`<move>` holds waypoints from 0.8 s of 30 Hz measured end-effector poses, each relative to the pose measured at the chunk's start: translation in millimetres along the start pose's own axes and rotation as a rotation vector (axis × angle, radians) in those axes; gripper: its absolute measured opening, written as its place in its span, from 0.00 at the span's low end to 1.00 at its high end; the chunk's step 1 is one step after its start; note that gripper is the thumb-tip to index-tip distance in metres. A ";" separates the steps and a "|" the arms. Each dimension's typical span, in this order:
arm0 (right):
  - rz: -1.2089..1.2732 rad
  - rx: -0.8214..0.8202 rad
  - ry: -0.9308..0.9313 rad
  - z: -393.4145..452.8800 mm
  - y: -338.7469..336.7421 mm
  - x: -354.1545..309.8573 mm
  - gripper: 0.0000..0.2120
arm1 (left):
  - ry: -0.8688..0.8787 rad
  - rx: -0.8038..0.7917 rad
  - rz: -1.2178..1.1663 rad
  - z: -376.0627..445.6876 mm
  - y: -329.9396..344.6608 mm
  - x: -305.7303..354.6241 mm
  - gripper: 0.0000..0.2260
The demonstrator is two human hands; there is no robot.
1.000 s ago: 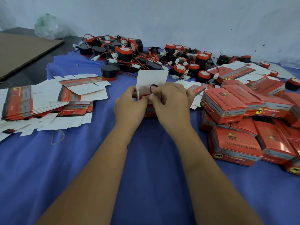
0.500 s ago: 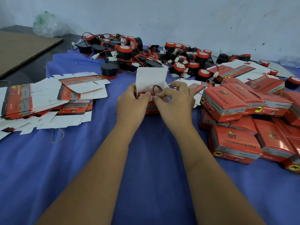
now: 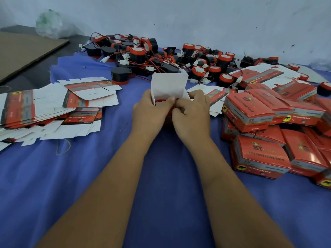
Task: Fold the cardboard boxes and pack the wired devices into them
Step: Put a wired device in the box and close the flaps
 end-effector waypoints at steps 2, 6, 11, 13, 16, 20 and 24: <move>0.009 0.027 -0.026 -1.5 -1.6 -1.2 0.06 | 0.005 0.007 0.016 0.1 -1.1 0.9 0.08; 0.389 0.030 0.015 -7.1 -9.8 -7.2 0.19 | 0.001 0.003 0.036 0.3 -2.3 0.7 0.09; 0.753 -0.131 0.243 0.0 -7.1 5.8 0.19 | 0.008 0.015 0.082 0.4 -1.3 2.4 0.07; 0.674 -0.174 0.296 2.9 -3.4 11.6 0.15 | -0.030 -0.001 -0.008 -2.5 -1.0 4.3 0.04; 0.613 -0.197 0.313 4.8 -1.0 16.0 0.14 | -0.153 0.036 -0.417 -3.8 -6.9 9.8 0.16; 0.617 -0.135 0.313 5.2 0.1 17.1 0.20 | -0.196 -0.033 -0.219 14.8 -27.9 9.2 0.17; 0.704 -0.159 0.320 7.5 -0.6 21.4 0.31 | -0.129 -0.138 -0.122 11.5 -33.0 6.1 0.14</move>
Point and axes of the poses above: each hand's wrist, its own z-axis towards the middle knuckle, its own y-axis out of the palm, x = y × z, the point moved 4 cm from there along z, towards the middle knuckle, and after that the axes turned 13 degrees about y, right-handed, at the moved point
